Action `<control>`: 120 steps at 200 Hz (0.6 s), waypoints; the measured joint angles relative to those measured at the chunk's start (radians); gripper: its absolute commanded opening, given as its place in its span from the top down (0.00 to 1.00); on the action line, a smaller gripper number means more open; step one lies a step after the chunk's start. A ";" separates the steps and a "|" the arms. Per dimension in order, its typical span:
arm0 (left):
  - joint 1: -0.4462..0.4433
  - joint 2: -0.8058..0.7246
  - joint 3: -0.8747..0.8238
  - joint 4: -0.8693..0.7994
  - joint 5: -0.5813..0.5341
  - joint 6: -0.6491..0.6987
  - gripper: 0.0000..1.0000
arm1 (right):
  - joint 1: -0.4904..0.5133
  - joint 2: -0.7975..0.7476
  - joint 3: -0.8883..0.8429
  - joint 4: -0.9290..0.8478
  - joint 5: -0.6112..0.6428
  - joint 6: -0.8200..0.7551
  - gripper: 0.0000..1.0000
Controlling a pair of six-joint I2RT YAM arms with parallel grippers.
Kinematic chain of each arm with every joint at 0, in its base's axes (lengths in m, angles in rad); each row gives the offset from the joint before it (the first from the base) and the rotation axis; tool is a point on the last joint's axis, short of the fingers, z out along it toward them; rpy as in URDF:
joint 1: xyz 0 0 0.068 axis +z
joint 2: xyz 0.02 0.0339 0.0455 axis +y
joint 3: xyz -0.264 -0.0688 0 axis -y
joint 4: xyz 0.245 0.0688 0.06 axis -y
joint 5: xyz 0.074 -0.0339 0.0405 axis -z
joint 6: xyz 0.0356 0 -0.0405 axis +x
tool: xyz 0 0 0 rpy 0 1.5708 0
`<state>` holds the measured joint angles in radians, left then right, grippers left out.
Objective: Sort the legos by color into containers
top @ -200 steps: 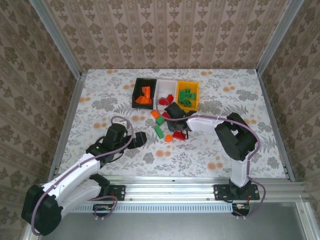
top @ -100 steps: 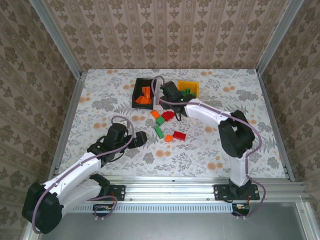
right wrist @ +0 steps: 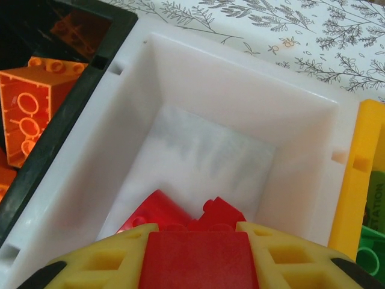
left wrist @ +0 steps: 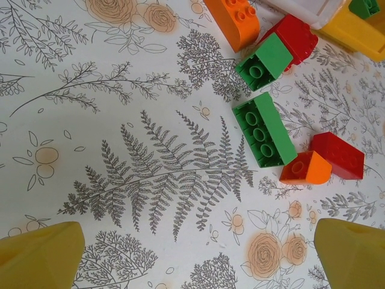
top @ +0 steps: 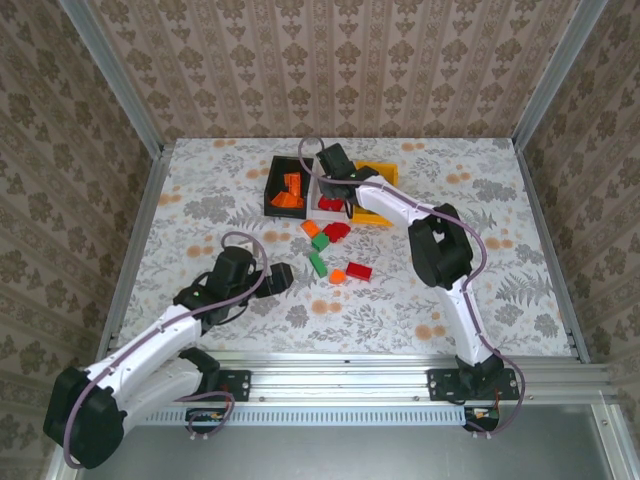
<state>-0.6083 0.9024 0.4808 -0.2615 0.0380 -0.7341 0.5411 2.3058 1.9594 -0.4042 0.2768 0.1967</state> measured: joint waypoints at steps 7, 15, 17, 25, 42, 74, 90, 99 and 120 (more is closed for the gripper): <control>0.000 0.006 0.004 0.000 0.000 0.000 0.00 | -0.001 0.005 0.008 0.000 -0.002 -0.002 0.51; 0.000 0.012 0.007 0.000 0.000 0.000 0.00 | -0.002 0.007 0.011 -0.004 -0.006 -0.008 0.50; 0.000 0.013 0.008 0.000 0.000 0.000 0.00 | -0.002 0.007 0.011 -0.005 -0.007 -0.012 0.50; 0.000 0.019 0.010 0.000 0.000 0.000 0.00 | -0.001 0.007 0.012 -0.009 -0.011 -0.012 0.48; 0.000 0.024 0.011 0.000 0.000 0.000 0.00 | 0.004 0.007 0.012 -0.014 -0.015 -0.019 0.47; 0.000 0.026 0.011 0.002 0.002 0.000 0.00 | 0.032 -0.058 -0.071 -0.007 -0.014 -0.027 0.46; 0.000 0.026 0.011 0.006 0.005 0.000 0.00 | 0.054 -0.157 -0.189 0.011 -0.013 -0.027 0.45; 0.000 0.026 0.010 0.016 0.008 -0.002 0.00 | 0.069 -0.249 -0.289 0.023 -0.011 -0.021 0.45; -0.002 0.027 -0.003 0.055 0.016 -0.011 0.00 | 0.105 -0.484 -0.526 0.034 -0.020 0.014 0.40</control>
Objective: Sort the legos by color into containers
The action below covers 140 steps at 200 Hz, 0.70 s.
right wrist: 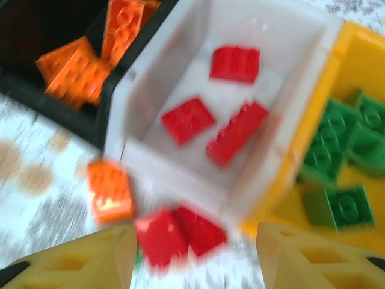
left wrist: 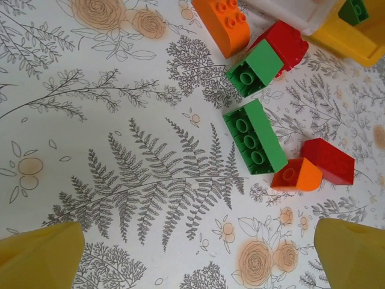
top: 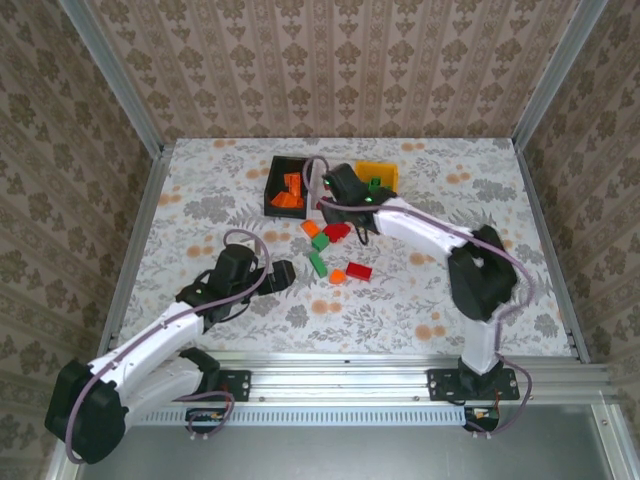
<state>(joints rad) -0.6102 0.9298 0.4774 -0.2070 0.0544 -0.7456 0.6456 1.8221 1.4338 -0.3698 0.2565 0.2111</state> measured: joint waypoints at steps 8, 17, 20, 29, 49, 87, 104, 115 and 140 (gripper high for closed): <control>-0.004 0.003 -0.007 0.015 0.003 -0.004 0.00 | 0.016 -0.077 -0.073 0.003 -0.005 0.013 0.37; -0.006 0.011 -0.014 0.029 0.007 -0.006 0.00 | 0.031 -0.134 -0.131 0.000 -0.006 0.029 0.36; -0.008 0.014 -0.015 0.032 0.008 -0.007 0.00 | 0.037 -0.151 -0.152 0.002 -0.007 0.033 0.34; -0.012 0.029 -0.018 0.044 0.013 -0.008 0.00 | 0.053 -0.188 -0.212 -0.007 -0.006 0.048 0.31; -0.018 0.058 -0.018 0.064 0.019 -0.008 0.00 | 0.091 -0.208 -0.334 -0.042 -0.003 0.083 0.29; -0.024 0.065 -0.021 0.098 0.025 -0.011 0.00 | 0.134 -0.208 -0.478 -0.130 0.000 0.127 0.25; -0.026 0.062 -0.025 0.105 0.027 -0.012 0.00 | 0.134 -0.208 -0.483 -0.143 0.008 0.133 0.24; -0.026 0.058 -0.026 0.105 0.028 -0.014 0.00 | 0.130 -0.205 -0.483 -0.143 0.020 0.133 0.24; -0.031 0.039 -0.026 0.105 0.028 -0.015 0.00 | 0.108 -0.158 -0.475 -0.134 0.028 0.132 0.24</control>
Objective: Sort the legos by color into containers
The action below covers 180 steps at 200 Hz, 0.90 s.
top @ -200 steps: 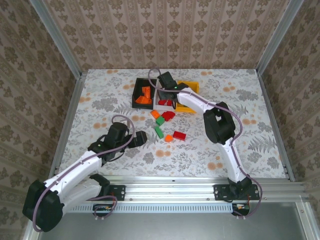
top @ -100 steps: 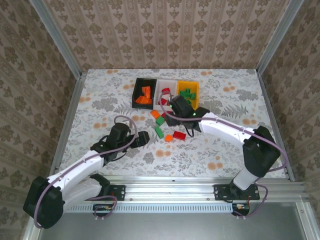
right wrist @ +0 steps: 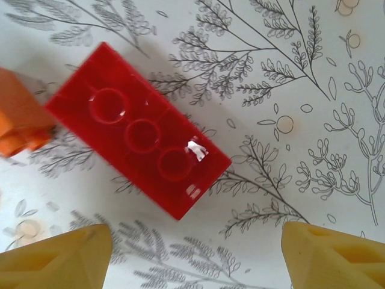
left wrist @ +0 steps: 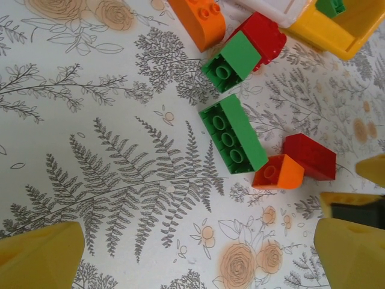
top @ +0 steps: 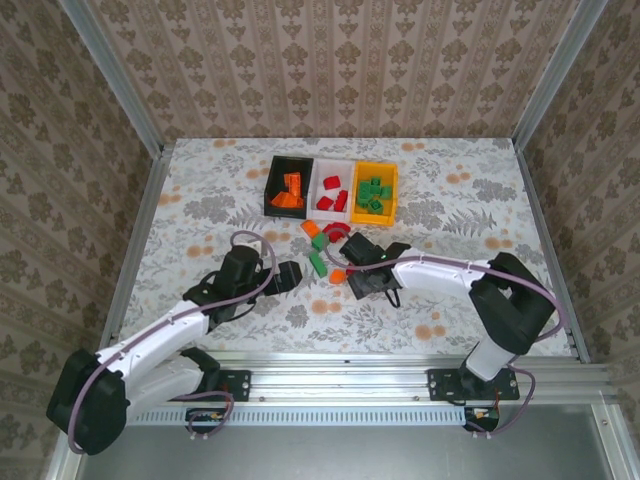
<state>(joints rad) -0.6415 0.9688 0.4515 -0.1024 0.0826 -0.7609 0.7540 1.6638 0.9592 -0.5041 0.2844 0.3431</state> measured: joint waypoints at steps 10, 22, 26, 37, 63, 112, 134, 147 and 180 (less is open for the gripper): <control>-0.001 -0.009 0.000 -0.001 0.000 0.000 0.00 | -0.014 0.030 0.009 0.007 0.002 -0.003 0.24; -0.001 -0.019 0.000 -0.002 0.000 0.000 0.00 | -0.028 0.059 0.023 0.013 0.002 -0.005 0.24; -0.001 -0.022 0.000 -0.003 0.000 0.000 0.00 | -0.032 0.064 0.029 0.014 -0.003 -0.008 0.24; -0.001 -0.030 0.000 -0.008 0.000 0.000 0.00 | -0.039 0.068 0.040 0.024 -0.002 -0.011 0.24; -0.001 -0.050 0.000 -0.028 -0.003 0.000 0.00 | -0.074 0.076 0.072 0.070 -0.007 -0.026 0.25; -0.006 -0.061 0.000 -0.036 -0.008 0.000 0.00 | -0.148 0.150 0.116 0.135 -0.024 -0.048 0.27; -0.006 -0.061 0.000 -0.036 -0.011 0.000 0.00 | -0.151 0.175 0.146 0.132 -0.035 -0.079 0.23; -0.006 -0.056 0.000 -0.035 -0.011 0.000 0.00 | -0.151 0.193 0.180 0.132 -0.042 -0.102 0.21; -0.006 -0.048 0.000 -0.036 -0.011 0.001 0.00 | -0.151 0.233 0.242 0.130 -0.045 -0.161 0.19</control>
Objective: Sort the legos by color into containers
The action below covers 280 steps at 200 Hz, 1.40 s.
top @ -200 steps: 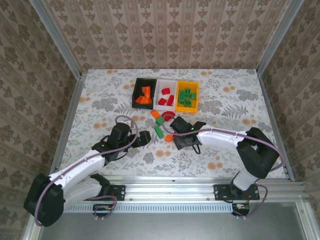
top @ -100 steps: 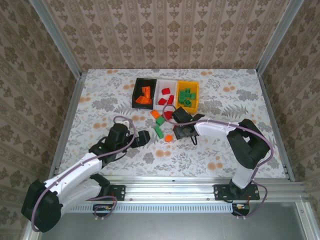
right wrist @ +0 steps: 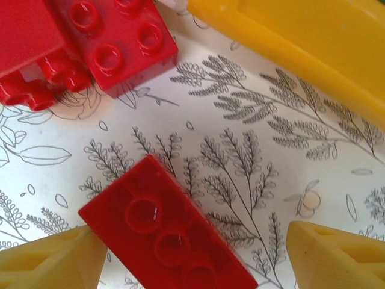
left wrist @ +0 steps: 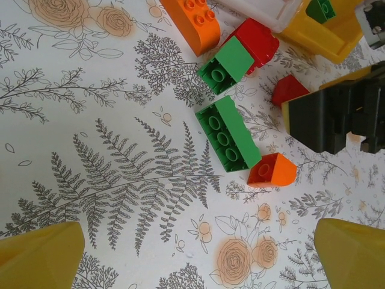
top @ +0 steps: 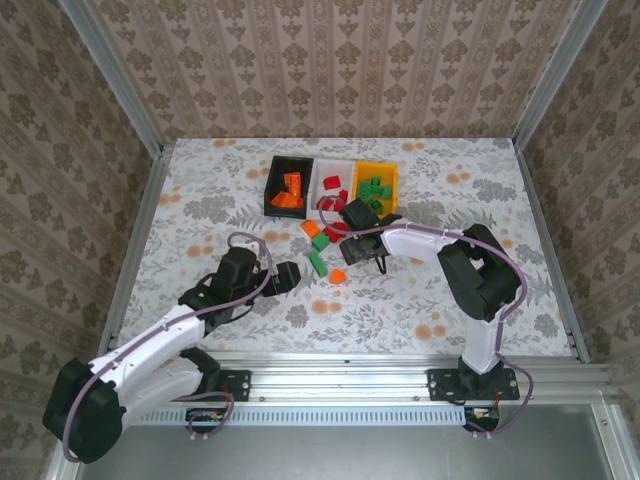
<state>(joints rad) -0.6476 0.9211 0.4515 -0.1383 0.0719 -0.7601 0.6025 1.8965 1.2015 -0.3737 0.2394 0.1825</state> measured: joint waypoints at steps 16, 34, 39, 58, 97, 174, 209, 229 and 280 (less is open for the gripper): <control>0.000 0.000 0.000 -0.001 0.000 0.000 0.00 | -0.001 0.027 0.024 0.000 -0.003 -0.047 0.20; 0.000 0.000 0.000 -0.002 0.000 0.000 0.00 | -0.006 0.055 0.044 0.001 -0.029 -0.082 0.28; 0.000 0.000 0.000 -0.003 0.000 0.000 0.00 | -0.006 0.056 0.048 0.000 -0.034 -0.087 0.31; 0.000 0.000 0.000 -0.011 0.000 0.000 0.00 | -0.009 0.057 0.049 0.008 -0.061 -0.101 0.50; 0.000 -0.003 0.000 -0.023 -0.008 0.001 0.00 | -0.009 0.033 0.007 0.050 -0.068 -0.082 0.69; 0.000 0.087 0.002 -0.008 -0.004 0.000 0.00 | 0.017 -0.111 0.035 0.053 -0.061 -0.026 0.69; -0.006 0.130 0.019 -0.007 0.003 -0.001 0.01 | -0.006 -0.004 0.307 0.059 -0.032 -0.034 0.69; -0.014 0.131 0.029 -0.007 0.004 -0.001 0.01 | -0.028 0.089 0.434 0.061 -0.013 -0.050 0.68; -0.015 0.131 0.032 -0.012 0.004 0.000 0.01 | -0.068 0.334 0.684 0.000 -0.003 -0.082 0.66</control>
<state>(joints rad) -0.6628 1.0519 0.4839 -0.1505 0.0757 -0.7605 0.5346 2.2303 1.8858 -0.3733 0.2359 0.1009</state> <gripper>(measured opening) 0.994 0.334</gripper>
